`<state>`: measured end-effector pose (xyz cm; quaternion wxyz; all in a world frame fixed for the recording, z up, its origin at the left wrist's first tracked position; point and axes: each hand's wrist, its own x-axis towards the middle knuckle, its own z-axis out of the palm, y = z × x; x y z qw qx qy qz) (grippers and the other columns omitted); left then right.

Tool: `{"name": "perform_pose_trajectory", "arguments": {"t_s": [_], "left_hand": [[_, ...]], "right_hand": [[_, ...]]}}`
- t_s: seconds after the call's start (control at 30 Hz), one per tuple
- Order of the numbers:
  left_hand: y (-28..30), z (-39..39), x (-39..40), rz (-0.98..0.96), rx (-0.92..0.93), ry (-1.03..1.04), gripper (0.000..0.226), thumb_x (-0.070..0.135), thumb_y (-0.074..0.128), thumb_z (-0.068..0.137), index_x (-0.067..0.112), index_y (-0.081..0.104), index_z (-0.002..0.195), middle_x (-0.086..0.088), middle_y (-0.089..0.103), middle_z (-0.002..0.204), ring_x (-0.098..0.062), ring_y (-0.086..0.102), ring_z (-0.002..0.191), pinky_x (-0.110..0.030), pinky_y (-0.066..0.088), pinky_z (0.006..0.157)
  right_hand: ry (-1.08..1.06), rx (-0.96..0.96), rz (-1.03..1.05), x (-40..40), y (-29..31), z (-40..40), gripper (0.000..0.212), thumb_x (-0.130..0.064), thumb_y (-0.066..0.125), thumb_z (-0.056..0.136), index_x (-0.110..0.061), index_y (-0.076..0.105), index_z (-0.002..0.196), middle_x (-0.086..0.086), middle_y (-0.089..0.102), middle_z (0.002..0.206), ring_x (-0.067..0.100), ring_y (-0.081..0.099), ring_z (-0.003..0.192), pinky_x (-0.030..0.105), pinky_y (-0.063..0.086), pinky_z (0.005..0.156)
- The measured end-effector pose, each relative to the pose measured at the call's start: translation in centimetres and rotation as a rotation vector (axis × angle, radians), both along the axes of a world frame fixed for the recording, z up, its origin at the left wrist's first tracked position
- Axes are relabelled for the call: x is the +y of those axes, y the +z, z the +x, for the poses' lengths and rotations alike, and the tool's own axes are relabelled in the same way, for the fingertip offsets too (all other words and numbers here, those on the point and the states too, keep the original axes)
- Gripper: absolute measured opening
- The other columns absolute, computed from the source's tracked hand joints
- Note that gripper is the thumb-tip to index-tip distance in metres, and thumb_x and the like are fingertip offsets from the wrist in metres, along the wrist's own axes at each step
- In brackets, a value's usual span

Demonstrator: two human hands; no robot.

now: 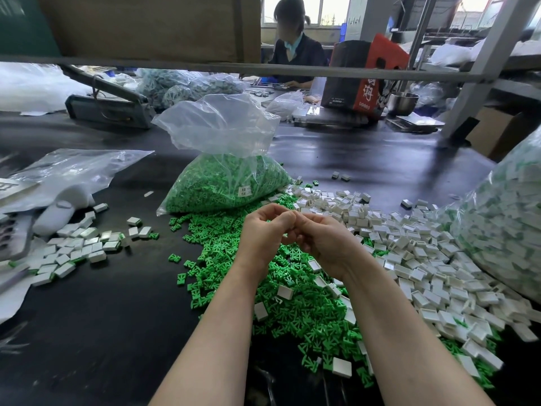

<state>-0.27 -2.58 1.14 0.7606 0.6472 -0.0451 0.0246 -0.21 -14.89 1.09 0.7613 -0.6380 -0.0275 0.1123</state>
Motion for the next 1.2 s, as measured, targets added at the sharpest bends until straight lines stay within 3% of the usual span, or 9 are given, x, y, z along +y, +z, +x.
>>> {"name": "perform_pose_trajectory", "arguments": {"t_s": [0.17,0.27,0.43,0.63,0.83,0.93,1.07,1.2], "left_hand": [[0.0,0.1,0.1,0.015,-0.004,0.011,0.017,-0.003,0.056,0.086,0.007,0.061,0.074,0.000,0.059,0.055,-0.011,0.052,0.047,-0.024,0.047,0.054],[0.2,0.4,0.4,-0.033,0.003,0.016,0.016,-0.002,0.056,0.088,0.007,0.061,0.075,-0.001,0.059,0.056,-0.012,0.051,0.046,-0.030,0.046,0.058],[0.1,0.4,0.8,-0.130,0.067,-0.003,0.021,-0.003,0.056,0.087,0.009,0.066,0.073,0.000,0.062,0.058,-0.011,0.051,0.045,-0.021,0.049,0.049],[0.1,0.4,1.0,-0.142,0.094,-0.017,0.026,-0.003,0.059,0.085,0.013,0.069,0.068,-0.001,0.064,0.061,-0.011,0.053,0.048,-0.021,0.050,0.049],[0.0,0.7,1.9,-0.052,0.093,0.058,0.017,0.005,0.060,0.088,0.015,0.066,0.075,-0.002,0.067,0.072,-0.015,0.059,0.067,-0.030,0.048,0.065],[-0.3,1.4,4.6,0.053,0.083,0.204,0.009,0.012,0.063,0.088,0.015,0.066,0.080,-0.002,0.074,0.082,-0.015,0.066,0.076,-0.029,0.051,0.069],[-1.3,2.1,9.5,0.315,0.090,0.598,0.008,0.022,0.067,0.085,0.016,0.068,0.079,-0.002,0.072,0.074,-0.022,0.067,0.073,-0.033,0.053,0.059],[-2.2,1.6,13.1,0.581,0.247,0.960,0.013,0.031,0.067,0.085,0.017,0.068,0.086,-0.006,0.070,0.090,-0.033,0.065,0.090,-0.038,0.050,0.078]], "right_hand": [[-0.043,-0.027,-0.018,0.4,0.2,-0.2,0.024,-0.036,0.067,0.079,-0.013,0.067,0.075,-0.002,0.056,0.059,0.004,0.044,0.050,0.013,0.034,0.044],[-0.037,-0.062,-0.048,0.8,0.4,-0.2,0.030,-0.037,0.060,0.091,-0.011,0.066,0.077,-0.002,0.055,0.061,0.005,0.043,0.052,0.015,0.033,0.045],[0.007,-0.011,-0.028,0.6,0.7,-0.4,0.040,-0.037,0.045,0.102,-0.010,0.064,0.079,0.000,0.061,0.064,0.009,0.048,0.057,0.017,0.036,0.047],[0.017,0.026,0.010,0.4,0.8,-0.4,0.039,-0.025,0.039,0.105,-0.010,0.066,0.080,0.002,0.064,0.063,0.011,0.049,0.057,0.019,0.035,0.048],[-0.012,-0.008,-0.159,0.4,1.0,-0.4,0.034,-0.026,0.043,0.104,-0.010,0.066,0.084,0.001,0.061,0.062,0.009,0.047,0.053,0.018,0.032,0.045],[-0.089,-0.030,-0.237,-0.3,1.2,-0.3,0.031,-0.026,0.046,0.103,-0.010,0.066,0.086,-0.002,0.062,0.061,0.006,0.046,0.052,0.015,0.033,0.043],[-0.178,-0.051,-0.266,-0.9,1.2,-0.2,0.029,-0.022,0.049,0.102,-0.009,0.067,0.084,0.000,0.061,0.062,0.000,0.047,0.044,0.011,0.033,0.041],[-0.218,-0.068,-0.307,-1.3,1.1,0.0,0.028,-0.020,0.049,0.102,-0.010,0.068,0.083,0.000,0.062,0.062,-0.004,0.048,0.041,0.009,0.033,0.041]]}}
